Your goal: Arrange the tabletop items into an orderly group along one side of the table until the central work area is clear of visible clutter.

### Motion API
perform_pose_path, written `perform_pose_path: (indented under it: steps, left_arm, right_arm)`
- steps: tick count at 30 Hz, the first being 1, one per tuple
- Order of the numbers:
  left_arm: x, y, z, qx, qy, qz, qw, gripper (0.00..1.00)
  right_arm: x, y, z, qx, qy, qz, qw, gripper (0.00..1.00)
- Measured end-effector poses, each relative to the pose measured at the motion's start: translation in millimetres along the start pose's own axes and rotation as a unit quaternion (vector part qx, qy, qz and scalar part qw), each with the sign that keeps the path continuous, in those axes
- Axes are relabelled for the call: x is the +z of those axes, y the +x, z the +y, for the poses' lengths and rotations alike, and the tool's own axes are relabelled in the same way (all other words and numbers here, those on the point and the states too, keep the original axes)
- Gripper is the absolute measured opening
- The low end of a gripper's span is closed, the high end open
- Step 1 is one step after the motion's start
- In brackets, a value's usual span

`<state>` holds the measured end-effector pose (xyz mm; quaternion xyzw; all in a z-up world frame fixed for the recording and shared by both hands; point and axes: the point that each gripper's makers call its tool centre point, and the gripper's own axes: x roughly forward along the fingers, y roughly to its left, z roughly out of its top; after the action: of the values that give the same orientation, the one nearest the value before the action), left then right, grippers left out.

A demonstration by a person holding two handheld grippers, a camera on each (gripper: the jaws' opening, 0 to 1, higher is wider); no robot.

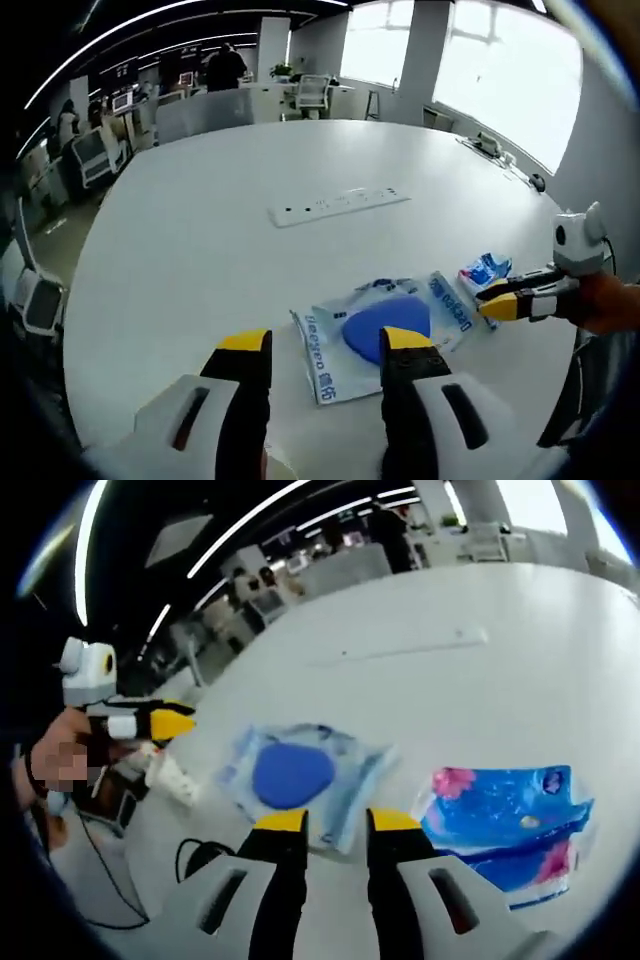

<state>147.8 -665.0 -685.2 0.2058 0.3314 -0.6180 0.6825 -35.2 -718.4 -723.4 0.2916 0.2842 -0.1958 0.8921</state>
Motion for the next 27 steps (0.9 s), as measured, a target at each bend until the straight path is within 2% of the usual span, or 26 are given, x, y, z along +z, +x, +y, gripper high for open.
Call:
perform_pose_path:
  steps: [6, 8, 9, 12, 15, 19, 23, 27]
  left_arm:
    - [-8.0, 20.5, -1.6, -0.006, 0.014, 0.040, 0.9991, 0.40]
    - [-12.3, 26.9, -0.5, -0.005, 0.014, 0.059, 0.9981, 0.40]
    - [-17.6, 30.4, 0.6, -0.005, 0.014, 0.077, 0.9969, 0.40]
    - [-23.3, 38.9, 2.3, -0.005, 0.007, 0.098, 0.9951, 0.40]
    - [-25.2, 45.7, 4.0, -0.001, 0.007, 0.111, 0.9938, 0.38]
    - [-28.7, 52.4, 4.2, -0.001, 0.014, 0.128, 0.9917, 0.32]
    - [-36.7, 58.9, 5.2, 0.003, 0.015, 0.153, 0.9881, 0.31]
    - [-44.3, 64.9, 9.7, 0.010, 0.015, 0.174, 0.9847, 0.26]
  right_arm:
    - [4.6, 6.3, -5.3, -0.003, 0.007, -0.001, 1.0000, 0.20]
    - [5.6, 8.5, -6.3, -0.003, 0.008, -0.001, 1.0000, 0.20]
    - [6.4, 10.2, -7.0, -0.002, 0.009, 0.000, 1.0000, 0.20]
    - [8.6, 13.5, -8.1, -0.003, 0.007, 0.000, 1.0000, 0.19]
    - [10.7, 17.1, -8.9, -0.002, 0.006, 0.001, 1.0000, 0.19]
    - [9.9, 21.5, -9.4, -0.001, 0.007, 0.003, 1.0000, 0.18]
    - [6.6, 24.1, -9.5, -0.001, 0.008, 0.010, 0.9999, 0.17]
    - [2.6, 27.3, -10.9, -0.005, 0.008, 0.019, 0.9998, 0.16]
